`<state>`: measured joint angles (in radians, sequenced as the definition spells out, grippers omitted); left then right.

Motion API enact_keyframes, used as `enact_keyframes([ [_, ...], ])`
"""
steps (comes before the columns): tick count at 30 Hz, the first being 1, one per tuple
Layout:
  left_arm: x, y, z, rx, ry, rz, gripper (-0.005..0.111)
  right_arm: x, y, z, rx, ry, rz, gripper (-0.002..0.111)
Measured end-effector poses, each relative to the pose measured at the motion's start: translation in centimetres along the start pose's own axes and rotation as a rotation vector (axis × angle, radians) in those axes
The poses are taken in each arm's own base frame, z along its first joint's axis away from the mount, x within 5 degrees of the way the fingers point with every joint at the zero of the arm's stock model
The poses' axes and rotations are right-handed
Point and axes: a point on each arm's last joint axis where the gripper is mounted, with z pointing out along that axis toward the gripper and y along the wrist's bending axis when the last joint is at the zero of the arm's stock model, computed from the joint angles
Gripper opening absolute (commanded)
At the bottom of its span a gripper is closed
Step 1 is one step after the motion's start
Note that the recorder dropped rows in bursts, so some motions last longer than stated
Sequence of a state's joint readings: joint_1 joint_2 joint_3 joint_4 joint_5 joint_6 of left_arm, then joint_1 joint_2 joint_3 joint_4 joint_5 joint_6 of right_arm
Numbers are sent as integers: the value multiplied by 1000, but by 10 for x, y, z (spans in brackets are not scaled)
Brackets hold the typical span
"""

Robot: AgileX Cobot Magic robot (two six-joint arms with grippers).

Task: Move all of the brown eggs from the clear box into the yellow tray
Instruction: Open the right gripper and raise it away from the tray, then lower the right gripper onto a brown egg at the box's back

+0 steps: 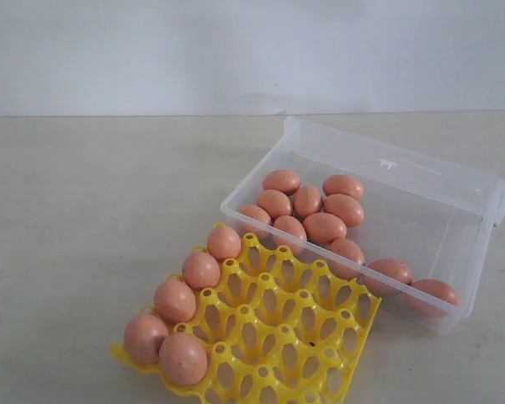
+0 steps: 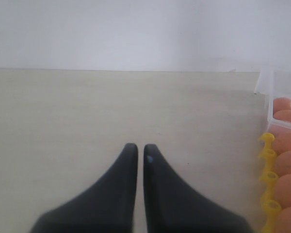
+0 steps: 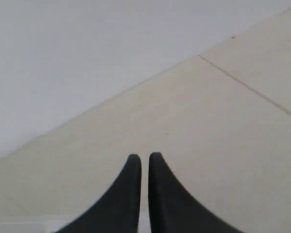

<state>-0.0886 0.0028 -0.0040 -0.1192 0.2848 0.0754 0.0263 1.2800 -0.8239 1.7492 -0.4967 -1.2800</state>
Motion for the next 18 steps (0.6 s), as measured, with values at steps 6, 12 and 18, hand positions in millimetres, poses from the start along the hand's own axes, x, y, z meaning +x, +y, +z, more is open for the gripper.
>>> enact_keyframes([
  [6, 0, 0, 0, 0, 0, 0, 4, -31, 9, -15, -367, 15, 261, 0],
  [12, 0, 0, 0, 0, 0, 0, 4, -67, 23, -30, -594, -48, 31, 0],
  [18, 0, 0, 0, 0, 0, 0, 4, -98, 65, -91, -1143, -250, -528, 0],
])
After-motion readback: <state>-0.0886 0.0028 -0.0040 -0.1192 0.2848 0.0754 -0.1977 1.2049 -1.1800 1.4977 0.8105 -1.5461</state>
